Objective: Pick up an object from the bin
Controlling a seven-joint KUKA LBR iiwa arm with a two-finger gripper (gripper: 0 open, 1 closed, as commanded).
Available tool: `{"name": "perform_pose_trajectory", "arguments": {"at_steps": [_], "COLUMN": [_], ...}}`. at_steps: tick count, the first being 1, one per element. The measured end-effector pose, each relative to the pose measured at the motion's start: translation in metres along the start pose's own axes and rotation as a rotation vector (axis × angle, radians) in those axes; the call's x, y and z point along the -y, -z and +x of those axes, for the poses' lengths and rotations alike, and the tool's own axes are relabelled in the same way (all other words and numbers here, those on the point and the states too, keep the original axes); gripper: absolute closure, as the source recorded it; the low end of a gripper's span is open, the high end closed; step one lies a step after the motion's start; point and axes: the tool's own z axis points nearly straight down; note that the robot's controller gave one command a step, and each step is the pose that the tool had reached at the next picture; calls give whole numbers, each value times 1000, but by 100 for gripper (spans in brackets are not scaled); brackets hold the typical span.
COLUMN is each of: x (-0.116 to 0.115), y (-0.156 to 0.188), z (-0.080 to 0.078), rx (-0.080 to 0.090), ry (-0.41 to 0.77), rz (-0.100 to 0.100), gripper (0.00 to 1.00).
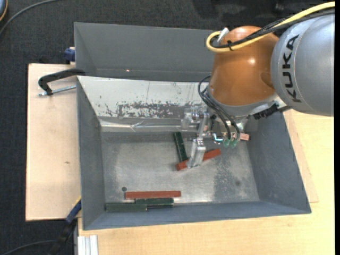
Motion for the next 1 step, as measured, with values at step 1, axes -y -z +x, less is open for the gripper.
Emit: {"name": "perform_pose_trajectory", "arguments": {"at_steps": [1], "x": [83], "y": [-150], "z": [-2], "rx": [0], "ry": [151], "rz": [2], "gripper": [0]}}
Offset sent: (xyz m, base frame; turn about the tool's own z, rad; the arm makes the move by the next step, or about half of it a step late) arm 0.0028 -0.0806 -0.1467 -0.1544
